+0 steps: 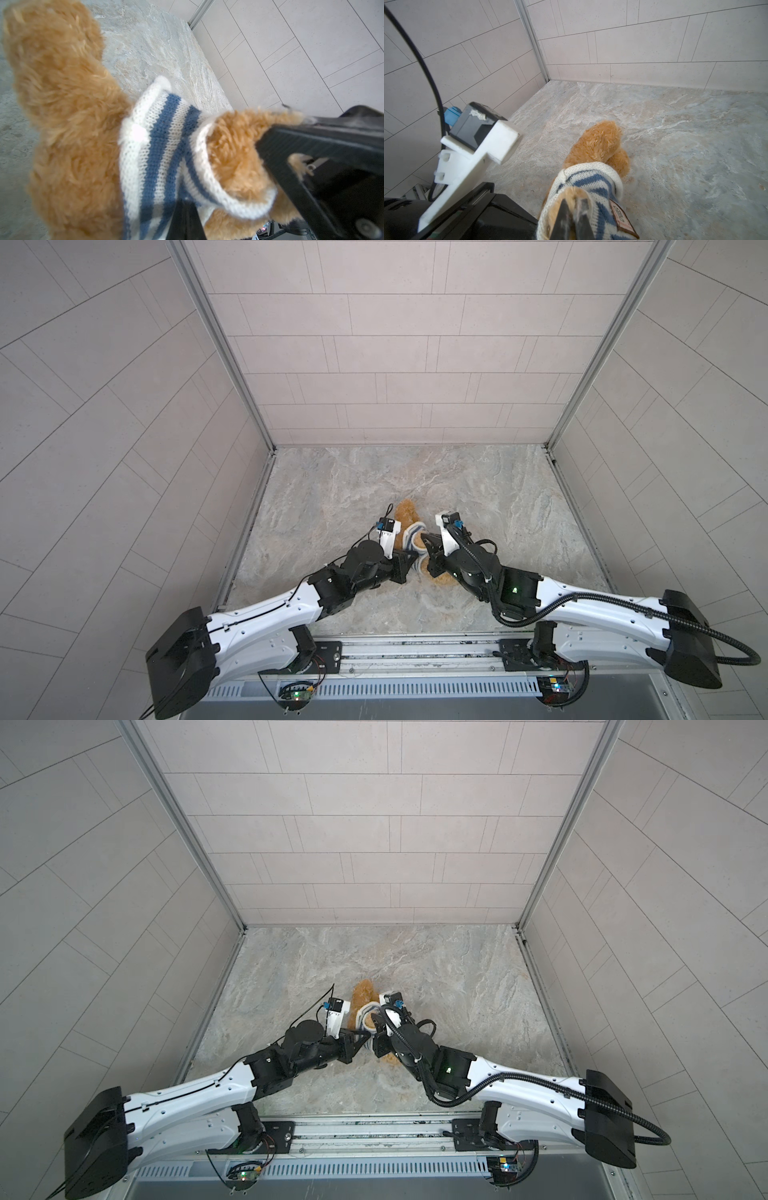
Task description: Dress the teddy bear
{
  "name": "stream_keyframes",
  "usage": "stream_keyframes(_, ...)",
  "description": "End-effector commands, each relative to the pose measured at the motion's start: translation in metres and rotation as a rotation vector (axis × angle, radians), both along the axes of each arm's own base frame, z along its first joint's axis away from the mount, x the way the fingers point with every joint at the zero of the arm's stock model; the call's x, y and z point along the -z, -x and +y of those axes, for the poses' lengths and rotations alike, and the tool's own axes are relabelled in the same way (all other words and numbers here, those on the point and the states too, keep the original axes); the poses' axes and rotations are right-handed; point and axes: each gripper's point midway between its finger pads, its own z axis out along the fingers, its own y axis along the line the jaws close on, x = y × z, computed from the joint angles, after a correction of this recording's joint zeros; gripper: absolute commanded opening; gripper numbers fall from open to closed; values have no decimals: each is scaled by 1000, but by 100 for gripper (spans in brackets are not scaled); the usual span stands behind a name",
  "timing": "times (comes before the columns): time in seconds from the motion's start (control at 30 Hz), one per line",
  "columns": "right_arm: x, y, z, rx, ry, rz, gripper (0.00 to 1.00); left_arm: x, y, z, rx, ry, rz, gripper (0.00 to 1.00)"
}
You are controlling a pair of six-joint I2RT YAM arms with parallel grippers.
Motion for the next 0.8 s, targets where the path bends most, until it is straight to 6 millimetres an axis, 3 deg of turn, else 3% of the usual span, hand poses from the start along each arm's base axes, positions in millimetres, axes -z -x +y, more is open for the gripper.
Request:
stream_keyframes(0.0,-23,0,-5,12,-102,-27,0,2,3,-1,14,6,-6,0)
stream_keyframes(0.23,-27,-1,-15,12,-110,-37,0,36,5,16,-9,-79,24,0)
stream_keyframes(0.63,-48,11,-3,-115,-182,-77,0,63,-8,44,-62,-129,66,0)
stream_keyframes(0.67,-36,13,-4,-122,-164,-66,0,65,-8,45,-64,-132,69,0)
stream_keyframes(0.77,-34,13,-2,-131,-154,-67,0,65,-7,44,-54,-124,72,0)
